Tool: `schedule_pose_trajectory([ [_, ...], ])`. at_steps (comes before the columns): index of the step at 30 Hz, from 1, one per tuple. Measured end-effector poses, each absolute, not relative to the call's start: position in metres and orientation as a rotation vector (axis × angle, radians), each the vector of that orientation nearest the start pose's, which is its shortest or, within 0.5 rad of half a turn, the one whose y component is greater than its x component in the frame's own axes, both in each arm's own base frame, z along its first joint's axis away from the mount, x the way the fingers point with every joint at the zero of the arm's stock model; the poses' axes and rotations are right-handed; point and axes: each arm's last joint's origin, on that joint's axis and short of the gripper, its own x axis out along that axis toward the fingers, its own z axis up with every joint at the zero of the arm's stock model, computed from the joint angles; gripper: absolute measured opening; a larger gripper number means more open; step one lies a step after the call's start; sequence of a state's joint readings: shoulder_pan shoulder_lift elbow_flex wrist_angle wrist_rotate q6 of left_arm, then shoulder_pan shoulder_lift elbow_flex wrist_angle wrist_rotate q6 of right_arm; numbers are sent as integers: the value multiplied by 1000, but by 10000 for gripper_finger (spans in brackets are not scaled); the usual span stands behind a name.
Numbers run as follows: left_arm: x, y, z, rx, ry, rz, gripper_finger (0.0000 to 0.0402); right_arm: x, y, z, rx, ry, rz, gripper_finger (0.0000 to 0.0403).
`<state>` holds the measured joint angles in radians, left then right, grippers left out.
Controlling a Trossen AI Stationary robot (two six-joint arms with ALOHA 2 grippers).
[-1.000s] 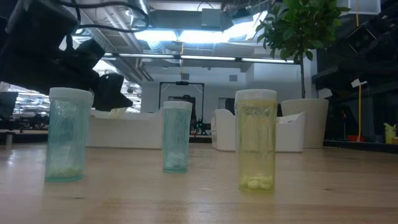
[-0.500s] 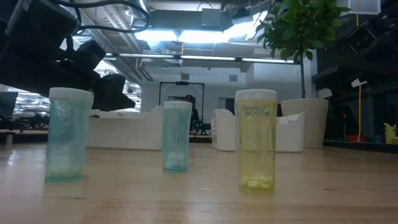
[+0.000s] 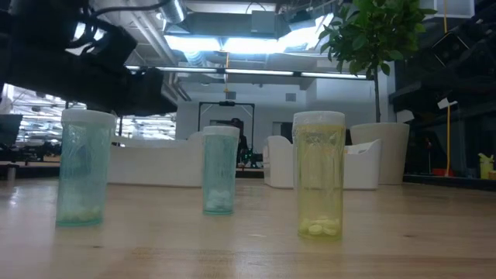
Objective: Pick and place medicine bottles into bin by pill shape (circle, oval)
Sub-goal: Put the top yellow pill bottle into the left white bin
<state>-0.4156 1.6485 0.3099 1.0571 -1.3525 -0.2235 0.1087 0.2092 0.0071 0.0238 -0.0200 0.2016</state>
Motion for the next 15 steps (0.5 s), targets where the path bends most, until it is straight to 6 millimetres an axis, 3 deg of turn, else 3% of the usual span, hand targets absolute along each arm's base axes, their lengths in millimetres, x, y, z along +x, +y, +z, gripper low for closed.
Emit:
schedule_pose_trajectory([
  [15,221,-67,143,77,39,916,172,108,12,151,193,191,110,279],
])
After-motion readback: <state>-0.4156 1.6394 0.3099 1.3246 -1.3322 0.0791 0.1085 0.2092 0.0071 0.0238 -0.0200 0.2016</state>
